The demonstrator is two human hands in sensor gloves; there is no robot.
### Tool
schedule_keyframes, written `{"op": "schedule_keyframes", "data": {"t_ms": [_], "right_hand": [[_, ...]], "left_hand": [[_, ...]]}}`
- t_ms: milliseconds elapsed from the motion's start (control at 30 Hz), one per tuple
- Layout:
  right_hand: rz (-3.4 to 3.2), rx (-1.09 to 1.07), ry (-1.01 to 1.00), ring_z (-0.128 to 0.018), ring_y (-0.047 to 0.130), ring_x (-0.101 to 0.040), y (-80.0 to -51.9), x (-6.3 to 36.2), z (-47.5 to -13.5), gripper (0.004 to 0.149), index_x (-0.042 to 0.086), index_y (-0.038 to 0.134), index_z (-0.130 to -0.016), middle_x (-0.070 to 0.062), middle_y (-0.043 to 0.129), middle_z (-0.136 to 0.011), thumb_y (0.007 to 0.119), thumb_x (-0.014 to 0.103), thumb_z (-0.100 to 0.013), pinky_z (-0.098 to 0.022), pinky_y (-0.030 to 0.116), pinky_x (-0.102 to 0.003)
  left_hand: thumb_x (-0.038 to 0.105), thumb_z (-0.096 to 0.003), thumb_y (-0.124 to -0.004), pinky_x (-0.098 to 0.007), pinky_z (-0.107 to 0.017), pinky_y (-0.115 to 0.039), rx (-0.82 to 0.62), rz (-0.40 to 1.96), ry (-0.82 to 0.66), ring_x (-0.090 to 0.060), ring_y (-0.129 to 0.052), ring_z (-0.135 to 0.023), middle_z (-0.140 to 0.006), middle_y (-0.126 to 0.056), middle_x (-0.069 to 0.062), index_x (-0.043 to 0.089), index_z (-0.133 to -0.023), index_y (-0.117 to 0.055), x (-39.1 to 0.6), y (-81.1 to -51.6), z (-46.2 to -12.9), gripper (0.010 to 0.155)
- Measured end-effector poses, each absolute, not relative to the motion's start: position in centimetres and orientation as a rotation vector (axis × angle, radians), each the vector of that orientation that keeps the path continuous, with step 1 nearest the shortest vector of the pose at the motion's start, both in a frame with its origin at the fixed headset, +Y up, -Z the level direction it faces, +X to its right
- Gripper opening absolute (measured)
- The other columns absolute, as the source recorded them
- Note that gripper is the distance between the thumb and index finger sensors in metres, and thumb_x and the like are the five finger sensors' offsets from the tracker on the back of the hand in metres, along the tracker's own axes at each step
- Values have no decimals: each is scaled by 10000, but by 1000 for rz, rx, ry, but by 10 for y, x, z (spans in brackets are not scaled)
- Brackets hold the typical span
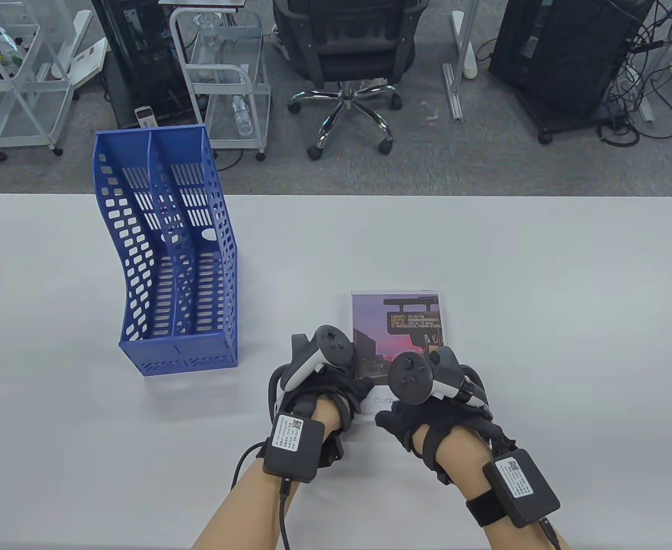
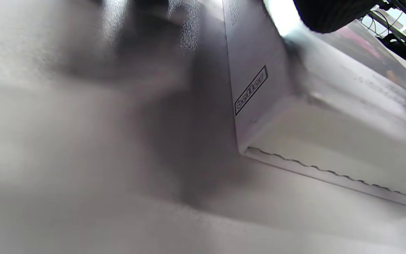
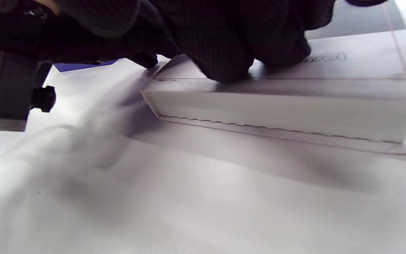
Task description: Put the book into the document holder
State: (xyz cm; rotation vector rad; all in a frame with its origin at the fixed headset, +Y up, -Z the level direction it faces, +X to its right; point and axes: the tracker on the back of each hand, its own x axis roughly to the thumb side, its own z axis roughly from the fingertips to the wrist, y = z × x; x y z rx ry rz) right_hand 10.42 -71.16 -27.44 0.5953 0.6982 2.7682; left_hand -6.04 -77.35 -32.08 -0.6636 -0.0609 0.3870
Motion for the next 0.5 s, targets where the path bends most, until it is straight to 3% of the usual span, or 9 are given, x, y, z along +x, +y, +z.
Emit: {"op": "schedule_keyframes", "data": {"t_ms": [133, 200, 333, 500], "right_hand": [[2762, 578, 560, -832, 717, -556, -704, 113, -280, 630, -32, 883, -727, -324, 871, -815, 704, 506, -453, -547, 583, -711], [2779, 548, 458, -835, 715, -572, -701, 119, -283, 638, -26, 842, -767, -324, 826, -860, 699, 511, -453, -546, 583, -718], [2774, 434, 416, -900, 507, -622, -710, 136, -293, 706, 10, 563, -932, -320, 486, -1017, 691, 515, -455, -574, 490, -741], [2728, 270, 551, -922, 304, -613, -738, 158, -305, 773, 41, 359, -972, -296, 219, -1030, 683, 520, -459, -588, 407, -748]], "left_hand": [[655, -420, -632, -590, -773, -299, -663, 406, -66, -274, -274, -1141, -1167, -146, 77, 365, -1024, -124, -60, -773, -320, 840], [659, -417, -632, -597, -771, -307, -654, 452, -61, -300, -307, -1140, -1169, -165, 50, 347, -1013, -95, -62, -770, -320, 860], [661, -417, -633, -609, -766, -312, -643, 486, -43, -340, -334, -1134, -1167, -193, 14, 320, -1016, -106, -69, -766, -319, 868], [655, -419, -636, -612, -763, -310, -656, 522, -35, -339, -328, -1131, -1171, -304, 0, 292, -1030, -167, -74, -768, -318, 852]]}}
